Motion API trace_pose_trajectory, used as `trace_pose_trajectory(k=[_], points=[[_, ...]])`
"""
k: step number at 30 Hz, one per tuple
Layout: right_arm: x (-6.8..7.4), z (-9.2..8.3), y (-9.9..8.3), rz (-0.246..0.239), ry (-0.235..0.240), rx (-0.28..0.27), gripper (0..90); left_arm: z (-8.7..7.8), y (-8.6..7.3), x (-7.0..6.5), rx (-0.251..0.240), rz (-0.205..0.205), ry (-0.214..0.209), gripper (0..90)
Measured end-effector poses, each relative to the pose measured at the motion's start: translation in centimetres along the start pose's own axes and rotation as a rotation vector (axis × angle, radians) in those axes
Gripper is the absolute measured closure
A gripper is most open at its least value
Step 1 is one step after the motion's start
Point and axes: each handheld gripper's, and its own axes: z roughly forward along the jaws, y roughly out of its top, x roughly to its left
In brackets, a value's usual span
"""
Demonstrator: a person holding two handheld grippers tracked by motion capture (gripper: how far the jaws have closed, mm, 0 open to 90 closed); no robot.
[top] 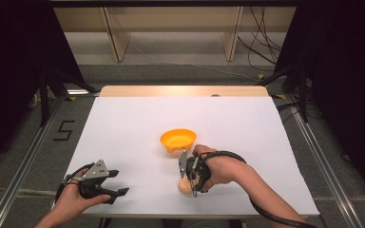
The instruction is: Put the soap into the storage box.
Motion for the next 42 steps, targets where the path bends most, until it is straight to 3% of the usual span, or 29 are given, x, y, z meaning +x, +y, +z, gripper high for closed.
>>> trace_pose_trajectory(k=[2, 5, 10, 11, 12, 15, 16, 19, 20, 21, 23, 24, 29, 32, 34, 35, 37, 38, 39, 40, 41, 42], points=[[0.2, 0.2, 0.1, 0.033, 0.004, -0.007, 20.6, 0.0, 0.0, 0.0, 0.000, -0.003, -0.001, 23.7], [0.1, 0.5, 0.4, 0.007, 0.013, 0.009, 18.0, 0.0, 0.0, 0.0, 0.002, 0.000, -0.001, 23.7], [0.1, 0.8, 0.8, 0.003, 0.029, 0.011, 16.3, 0.0, 0.0, 0.0, 0.001, -0.001, -0.002, 23.7], [-0.1, 1.0, 1.0, -0.030, 0.030, -0.005, 16.1, 0.0, 0.0, 0.0, 0.002, -0.003, -0.004, 23.7], [0.1, 1.0, 1.1, 0.012, 0.036, 0.004, 15.8, 0.0, 0.0, 0.0, 0.002, -0.003, -0.004, 23.7], [-0.1, 1.3, 1.3, 0.002, 0.045, 0.004, 15.5, 0.0, 0.0, 0.0, 0.007, 0.002, -0.005, 23.7], [-0.2, 1.4, 1.3, -0.025, 0.038, 0.012, 15.5, 0.0, 0.0, 0.0, 0.007, 0.002, -0.005, 23.7], [-0.1, 1.7, 1.4, 0.002, 0.042, 0.011, 15.5, 0.0, 0.0, 0.0, 0.002, -0.002, -0.005, 23.7], [-0.3, 2.0, 1.5, -0.042, 0.044, 0.010, 15.7, 0.0, 0.0, 0.1, 0.004, 0.000, 0.001, 23.7], [0.0, 2.1, 1.5, 0.000, 0.043, 0.009, 15.8, 0.0, 0.0, 0.1, 0.006, 0.000, -0.006, 23.7], [0.2, 2.3, 1.5, 0.014, 0.049, 0.013, 16.0, 0.0, 0.0, 0.0, 0.006, 0.001, -0.006, 23.7], [0.0, 2.4, 1.5, -0.001, 0.047, 0.017, 16.2, 0.0, 0.0, 0.1, 0.006, 0.023, -0.003, 23.7], [-0.2, 2.6, 1.6, -0.031, 0.039, 0.017, 18.4, 0.0, 0.0, 0.0, 0.002, -0.001, -0.004, 23.7], [-0.3, 2.7, 1.6, 0.004, 0.064, 0.025, 23.7, 0.0, 0.0, 0.0, 0.002, 0.001, -0.004, 23.8], [-0.5, 2.8, 1.5, -0.013, 0.068, 0.023, 25.3, 0.0, 0.0, 0.0, 0.001, 0.001, -0.005, 23.7], [-0.4, 2.7, 1.6, 0.016, 0.075, 0.021, 26.6, 0.0, 0.0, 0.1, 0.002, 0.013, -0.002, 23.7], [-0.5, 2.7, 1.7, 0.030, 0.083, 0.020, 28.5, 0.0, 0.0, 0.1, 0.003, 0.027, -0.002, 23.7], [-0.6, 2.8, 1.7, 0.045, 0.085, 0.017, 29.8, 0.0, 0.0, 0.0, 0.002, 0.002, 0.002, 23.8], [-0.6, 2.8, 1.7, 0.045, 0.085, 0.017, 29.8, 0.0, 0.0, 0.0, 0.002, 0.002, 0.002, 23.8], [-0.5, 2.7, 1.7, 0.089, 0.093, 0.019, 30.5, 0.0, 0.0, 0.0, 0.000, 0.001, 0.000, 23.8], [-0.8, 2.7, 1.6, 0.069, 0.086, 0.009, 31.5, 0.0, 0.0, 0.0, 0.001, 0.001, -0.002, 23.8], [-0.6, 2.7, 1.7, 0.117, 0.094, 0.001, 31.8, 0.0, 0.0, 0.1, 0.002, 0.019, -0.002, 23.8]])
